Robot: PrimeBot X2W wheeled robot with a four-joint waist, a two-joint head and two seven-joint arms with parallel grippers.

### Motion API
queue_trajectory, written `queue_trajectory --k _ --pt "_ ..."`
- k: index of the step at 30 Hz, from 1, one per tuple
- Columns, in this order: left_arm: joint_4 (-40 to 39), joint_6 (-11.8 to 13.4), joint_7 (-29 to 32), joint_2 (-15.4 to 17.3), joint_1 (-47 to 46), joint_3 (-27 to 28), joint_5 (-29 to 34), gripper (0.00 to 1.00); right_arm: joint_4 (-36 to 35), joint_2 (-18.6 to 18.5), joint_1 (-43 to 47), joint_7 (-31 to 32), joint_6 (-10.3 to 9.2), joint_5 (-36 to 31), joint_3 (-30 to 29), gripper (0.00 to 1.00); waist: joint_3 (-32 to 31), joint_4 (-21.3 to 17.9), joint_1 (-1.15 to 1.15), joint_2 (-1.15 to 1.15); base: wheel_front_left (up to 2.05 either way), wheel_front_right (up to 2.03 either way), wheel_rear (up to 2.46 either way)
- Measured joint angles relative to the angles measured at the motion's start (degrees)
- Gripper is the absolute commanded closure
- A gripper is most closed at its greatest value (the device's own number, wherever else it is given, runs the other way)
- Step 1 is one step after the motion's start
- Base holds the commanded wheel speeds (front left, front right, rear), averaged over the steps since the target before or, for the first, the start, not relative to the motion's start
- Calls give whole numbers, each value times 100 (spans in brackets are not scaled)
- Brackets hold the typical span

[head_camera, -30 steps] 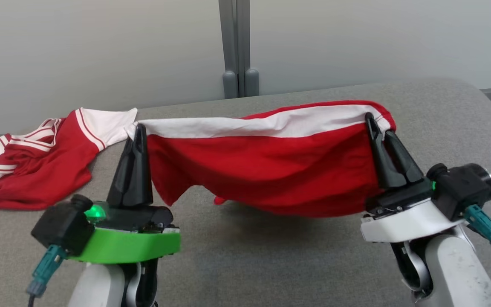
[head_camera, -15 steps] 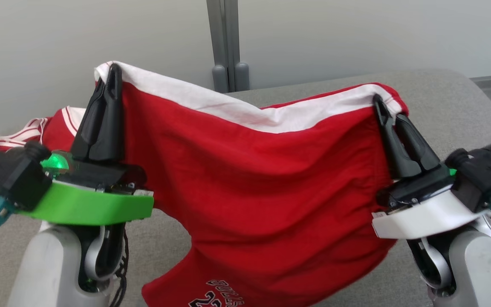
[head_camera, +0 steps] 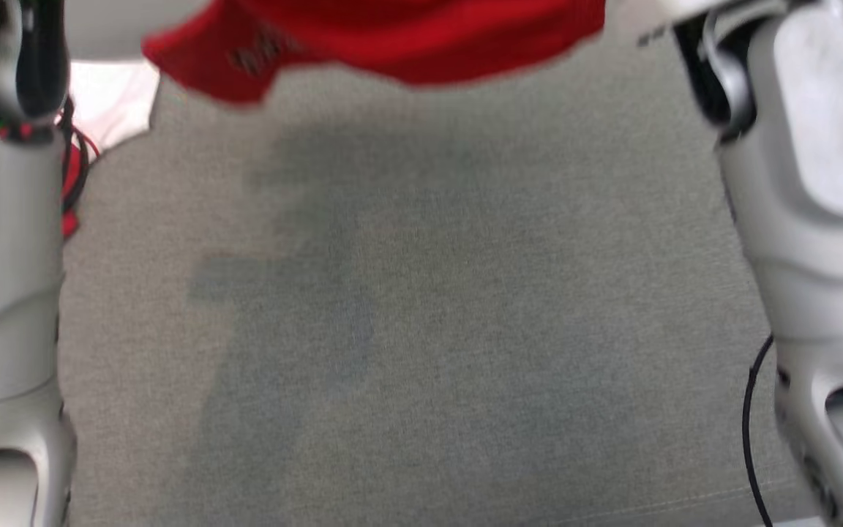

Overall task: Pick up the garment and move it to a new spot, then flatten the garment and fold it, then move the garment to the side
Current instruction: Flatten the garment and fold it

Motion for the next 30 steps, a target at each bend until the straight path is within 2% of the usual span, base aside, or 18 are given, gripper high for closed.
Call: queue_trajectory --k 4,8,10,13,18,24,30 --pt "636 -44 -454 -353 -248 -116 -22 100 1139 47 -751 -503 0 -334 19 100 509 42 0 0 0 0 0" --pt "1012 -75 -559 -566 62 -126 -101 100 1935 131 -769 -720 1 -354 172 100 962 110 1 0 0 0 0" --pt "890 -98 -573 -641 363 -34 -122 100 2060 137 -626 -738 1 -288 244 100 1170 149 1 0 0 0 0" --pt "527 -108 -582 -719 770 110 -120 100 1663 92 -252 -747 1 -122 264 100 1409 200 1 0 0 0 0" --pt "-328 -123 -581 -761 1631 208 -255 100 559 -57 740 -749 1 243 354 100 1550 259 1 0 0 0 0" --pt "-1492 -125 -589 -856 2971 361 -589 100 -671 -304 2076 -753 0 553 553 100 1279 271 1 0 0 0 0" --pt "-2599 -125 -590 -987 4496 504 -506 100 -1734 -226 3602 -753 0 720 240 100 750 225 0 0 0 0 0"
